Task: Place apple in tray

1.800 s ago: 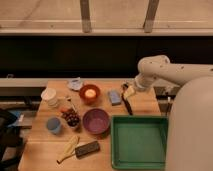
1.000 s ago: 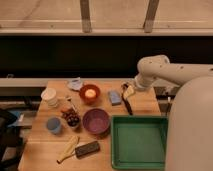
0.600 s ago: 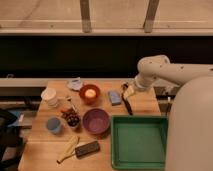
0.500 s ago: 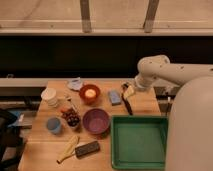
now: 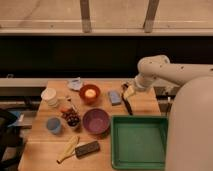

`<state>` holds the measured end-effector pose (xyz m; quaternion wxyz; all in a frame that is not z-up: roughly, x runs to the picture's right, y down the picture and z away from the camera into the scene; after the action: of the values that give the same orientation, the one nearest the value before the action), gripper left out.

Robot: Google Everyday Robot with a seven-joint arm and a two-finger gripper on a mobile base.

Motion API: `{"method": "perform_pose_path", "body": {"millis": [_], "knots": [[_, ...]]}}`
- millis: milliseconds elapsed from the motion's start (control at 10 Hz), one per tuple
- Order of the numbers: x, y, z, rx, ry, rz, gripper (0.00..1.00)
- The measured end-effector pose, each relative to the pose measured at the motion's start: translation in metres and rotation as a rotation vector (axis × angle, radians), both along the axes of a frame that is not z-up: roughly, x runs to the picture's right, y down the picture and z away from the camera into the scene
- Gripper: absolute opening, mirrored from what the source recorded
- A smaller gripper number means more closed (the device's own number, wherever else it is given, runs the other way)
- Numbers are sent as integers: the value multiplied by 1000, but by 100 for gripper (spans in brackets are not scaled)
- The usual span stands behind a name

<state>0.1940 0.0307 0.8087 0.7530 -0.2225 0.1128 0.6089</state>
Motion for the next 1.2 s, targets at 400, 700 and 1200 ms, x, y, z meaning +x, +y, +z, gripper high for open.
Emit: {"method": "perform_pose_path", "body": {"millis": [400, 700, 1200], "knots": [[0, 0, 0, 0, 0, 0, 80], [-8, -13, 11, 13, -16, -50, 80], [-105, -66, 42, 75, -147, -192, 80]]}}
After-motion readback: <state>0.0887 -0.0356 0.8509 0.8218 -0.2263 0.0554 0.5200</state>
